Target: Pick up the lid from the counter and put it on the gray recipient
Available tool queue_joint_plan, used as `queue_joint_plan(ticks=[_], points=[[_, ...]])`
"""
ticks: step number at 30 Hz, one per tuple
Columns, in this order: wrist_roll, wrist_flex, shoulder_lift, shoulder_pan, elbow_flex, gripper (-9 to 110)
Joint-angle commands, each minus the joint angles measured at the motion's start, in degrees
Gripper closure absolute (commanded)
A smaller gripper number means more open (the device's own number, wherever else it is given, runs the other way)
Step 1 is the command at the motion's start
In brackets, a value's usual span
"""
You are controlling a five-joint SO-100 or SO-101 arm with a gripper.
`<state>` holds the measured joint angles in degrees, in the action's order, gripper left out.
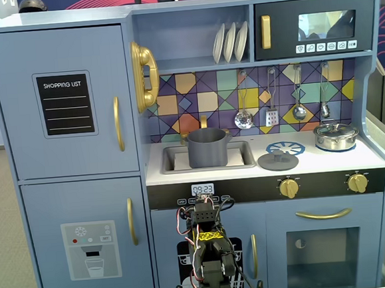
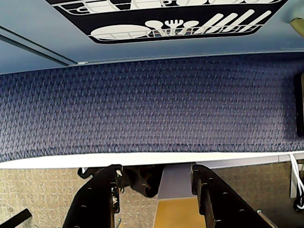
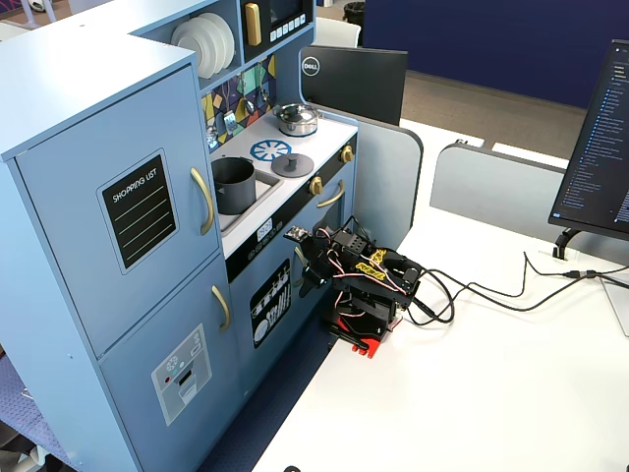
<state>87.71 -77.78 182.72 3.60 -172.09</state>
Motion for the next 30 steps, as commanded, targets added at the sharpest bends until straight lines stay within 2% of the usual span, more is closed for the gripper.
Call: queue_joint_plan(ticks=[1, 15, 25, 28, 30], points=[[-1.67, -9.76, -0.53, -5.8, 0.09, 101], [-1.05, -8.53, -0.62, -5.98, 1.58, 101], [7.12, 1.93, -13.18, -9.76, 30.67, 102], [6.33, 8.96, -13.71, -14.94, 35.33, 102], [4.92, 18.11, -12.74, -18.46, 35.95, 102]])
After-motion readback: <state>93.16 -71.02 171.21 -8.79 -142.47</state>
